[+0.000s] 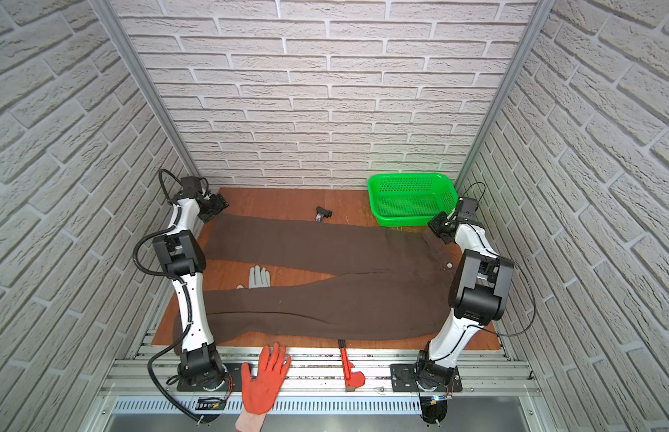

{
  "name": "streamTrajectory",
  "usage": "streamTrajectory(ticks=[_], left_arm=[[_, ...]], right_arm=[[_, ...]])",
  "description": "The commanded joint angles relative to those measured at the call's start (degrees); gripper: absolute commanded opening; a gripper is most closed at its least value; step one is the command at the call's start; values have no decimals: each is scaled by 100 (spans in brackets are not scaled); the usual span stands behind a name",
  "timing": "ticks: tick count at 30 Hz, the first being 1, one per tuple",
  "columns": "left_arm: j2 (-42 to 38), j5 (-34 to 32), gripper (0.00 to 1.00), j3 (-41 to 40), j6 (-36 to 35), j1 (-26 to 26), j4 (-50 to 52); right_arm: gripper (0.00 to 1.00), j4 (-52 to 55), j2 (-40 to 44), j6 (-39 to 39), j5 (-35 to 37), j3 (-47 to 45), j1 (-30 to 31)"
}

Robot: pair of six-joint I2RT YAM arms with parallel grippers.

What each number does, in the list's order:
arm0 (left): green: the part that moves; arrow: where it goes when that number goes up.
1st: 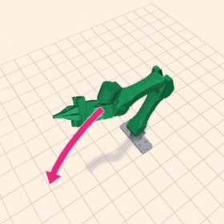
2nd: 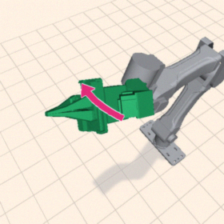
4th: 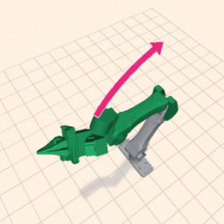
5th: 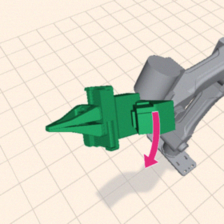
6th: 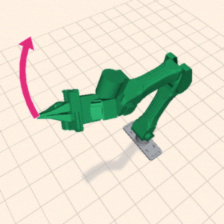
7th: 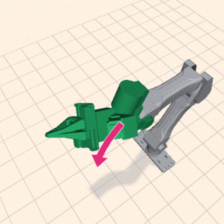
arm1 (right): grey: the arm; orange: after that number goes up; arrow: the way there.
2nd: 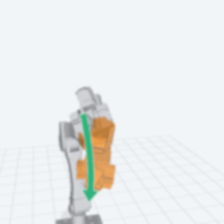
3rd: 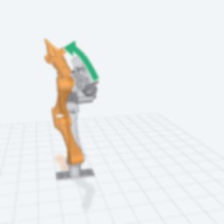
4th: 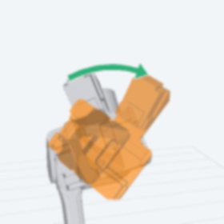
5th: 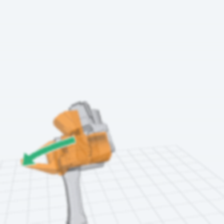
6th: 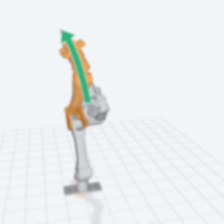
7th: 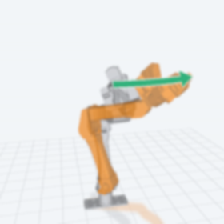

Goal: Fold and stack the trousers
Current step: Fold the trousers at the center of the table.

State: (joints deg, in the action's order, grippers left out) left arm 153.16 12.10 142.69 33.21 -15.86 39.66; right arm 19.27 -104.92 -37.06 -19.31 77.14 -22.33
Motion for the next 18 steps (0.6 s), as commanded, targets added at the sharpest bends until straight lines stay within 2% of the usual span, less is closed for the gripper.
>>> streamTrajectory(ticks=[1,7,12,18], left_arm=[[232,18,76,100,71,-84,62],[-6,204,58,-91,9,-89,349],[-684,132,47,-1155,-43,-84,-192],[-516,141,38,-850,-100,-73,51]], right_arm=[[6,-125,-32,51,-32,154,43],[5,-116,-47,50,-11,152,43],[6,-125,-46,43,-44,116,44],[6,-133,-19,24,-43,108,43]])
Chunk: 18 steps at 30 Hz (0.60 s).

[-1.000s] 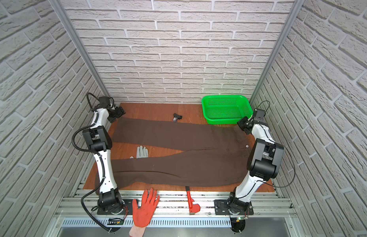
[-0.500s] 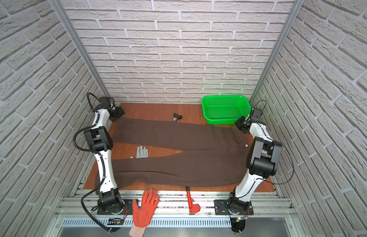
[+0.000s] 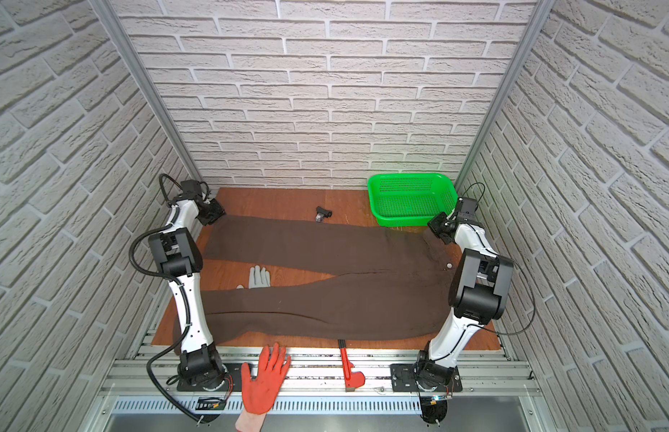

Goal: Fold and stack the trousers
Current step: Fold the trousers at the center of the table.

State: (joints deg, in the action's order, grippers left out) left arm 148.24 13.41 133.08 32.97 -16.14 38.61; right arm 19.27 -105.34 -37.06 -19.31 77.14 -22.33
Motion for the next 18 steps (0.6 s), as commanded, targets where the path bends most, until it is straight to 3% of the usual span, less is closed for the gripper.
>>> streamTrajectory(ticks=[1,7,10,12,18], left_arm=[[-10,-20,38,121,-80,-46,139],[112,-81,28,435,-89,-47,145],[121,-125,15,517,-111,-49,129],[68,-225,0,506,-149,-40,79],[-703,-480,0,-45,-369,-55,-622]], right_arm=[[5,-133,30,21,-47,99,40],[6,-107,75,34,-38,96,40],[5,-99,99,23,-37,92,44],[5,-82,117,33,-22,95,44],[5,-9,221,41,101,384,-67]])
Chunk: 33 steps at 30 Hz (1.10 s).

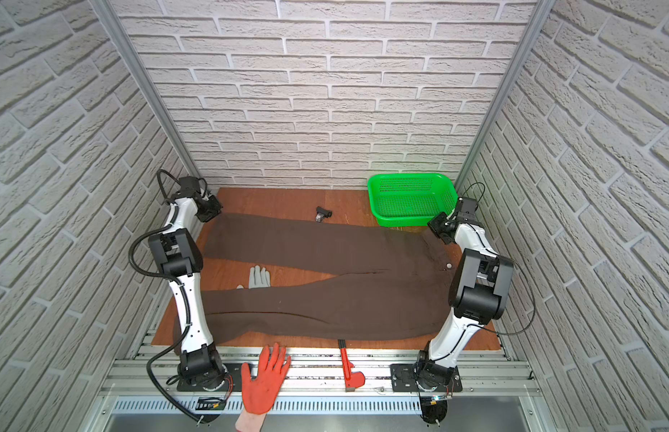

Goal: Fold and stack the trousers
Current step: Fold the trousers at the center of the table.

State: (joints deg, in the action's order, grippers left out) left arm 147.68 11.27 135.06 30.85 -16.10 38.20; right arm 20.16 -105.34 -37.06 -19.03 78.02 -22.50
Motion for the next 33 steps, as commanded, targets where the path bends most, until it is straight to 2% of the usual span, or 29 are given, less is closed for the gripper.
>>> streamTrajectory(ticks=[1,5,10,16,21,27,33], left_arm=[[-841,-295,0,-393,-166,-90,-769],[-1555,-347,0,-760,-150,-285,-1417],[-2200,-283,0,-971,-76,-557,-1484],[-3490,-283,0,-2718,146,-857,-2335],[-4314,-143,0,-4082,254,-1096,-2777],[-4890,-59,0,-5183,264,-1226,-3108],[-5002,-13,0,-5621,259,-1303,-3169]], right_arm=[[5,-108,253,45,92,353,-88],[5,-144,461,118,174,613,-310],[6,-151,903,159,430,553,-600],[6,-469,1490,166,627,-155,-760],[5,-478,1714,183,478,-516,-808],[5,-275,1951,248,411,-853,-826],[5,27,1918,258,348,-987,-826]])
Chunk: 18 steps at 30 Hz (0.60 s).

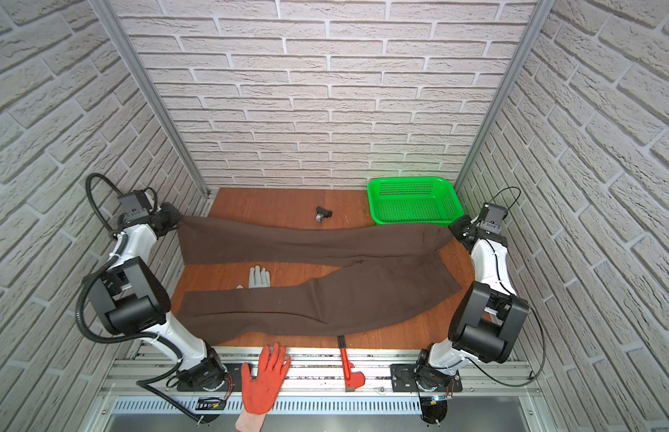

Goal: Fold and stack the trousers
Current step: Fold the trousers at the center of the table.

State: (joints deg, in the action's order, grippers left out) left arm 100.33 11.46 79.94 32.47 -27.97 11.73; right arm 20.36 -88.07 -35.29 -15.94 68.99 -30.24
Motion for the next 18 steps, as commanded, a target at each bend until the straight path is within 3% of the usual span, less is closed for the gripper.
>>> streamTrajectory(ticks=[1,7,18], left_arm=[[-290,-39,0,-143,93,-120,-540],[-221,51,0,-49,165,-200,-689],[543,536,0,1785,667,-248,-715]], right_arm=[[5,7,209,84,63,-115,-52],[5,-208,109,-213,64,160,-30],[5,-1035,-895,-898,98,1818,413]])
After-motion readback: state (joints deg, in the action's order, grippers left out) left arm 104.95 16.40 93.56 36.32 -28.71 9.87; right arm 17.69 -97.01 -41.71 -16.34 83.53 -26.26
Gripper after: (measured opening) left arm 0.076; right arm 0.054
